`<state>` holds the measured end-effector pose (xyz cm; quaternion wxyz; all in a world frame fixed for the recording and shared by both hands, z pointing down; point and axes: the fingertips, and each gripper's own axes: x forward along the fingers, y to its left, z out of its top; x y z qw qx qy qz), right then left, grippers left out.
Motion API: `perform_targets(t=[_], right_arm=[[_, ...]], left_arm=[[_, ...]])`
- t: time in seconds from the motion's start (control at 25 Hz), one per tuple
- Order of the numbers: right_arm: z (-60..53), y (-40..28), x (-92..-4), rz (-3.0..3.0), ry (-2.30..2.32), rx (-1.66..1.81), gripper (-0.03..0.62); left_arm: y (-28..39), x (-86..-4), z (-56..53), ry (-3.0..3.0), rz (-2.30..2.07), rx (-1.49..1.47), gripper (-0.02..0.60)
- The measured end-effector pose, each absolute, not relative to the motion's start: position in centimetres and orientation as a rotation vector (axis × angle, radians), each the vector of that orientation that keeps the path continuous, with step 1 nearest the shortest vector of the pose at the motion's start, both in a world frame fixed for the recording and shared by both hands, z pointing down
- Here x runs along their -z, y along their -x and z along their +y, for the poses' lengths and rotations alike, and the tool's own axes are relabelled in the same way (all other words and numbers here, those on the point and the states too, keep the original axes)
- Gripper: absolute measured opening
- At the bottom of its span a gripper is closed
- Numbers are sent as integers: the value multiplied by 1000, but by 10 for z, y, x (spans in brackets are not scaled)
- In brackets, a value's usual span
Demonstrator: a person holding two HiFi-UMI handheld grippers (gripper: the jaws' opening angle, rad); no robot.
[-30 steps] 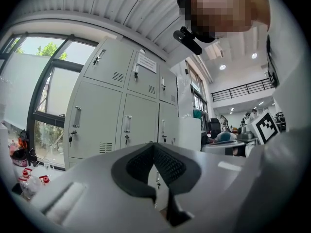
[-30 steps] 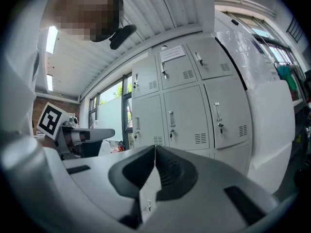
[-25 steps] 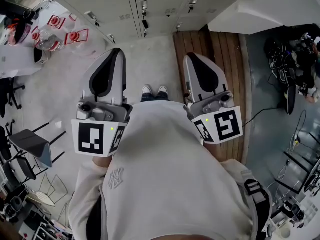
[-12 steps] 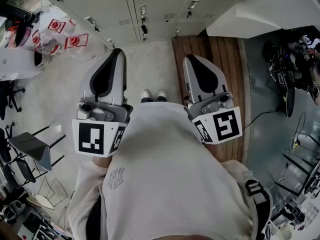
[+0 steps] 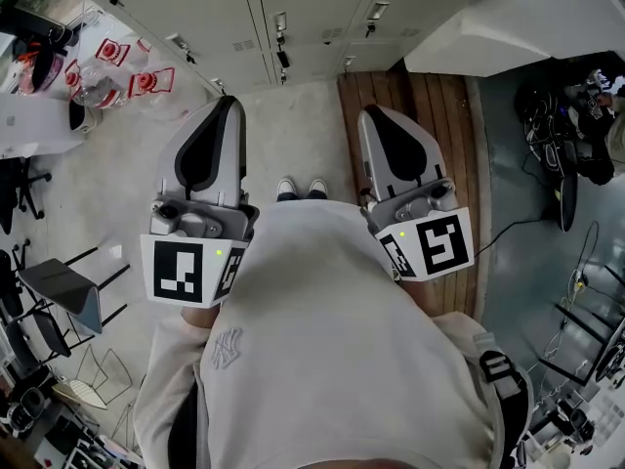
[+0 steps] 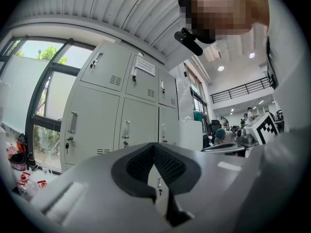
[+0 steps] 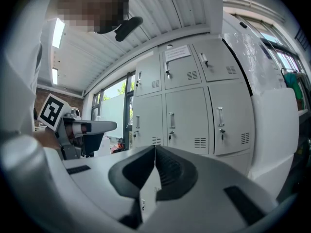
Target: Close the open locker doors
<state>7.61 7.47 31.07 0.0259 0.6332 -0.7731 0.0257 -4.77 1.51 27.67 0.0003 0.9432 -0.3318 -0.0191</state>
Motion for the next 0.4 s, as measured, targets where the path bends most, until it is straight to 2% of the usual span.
perform_targets(t=[0.4], right_arm=[[75,-84,-310,-2380,-1964,-81,12]], left_arm=[[40,-276,15,-2964,-1033,58,8]])
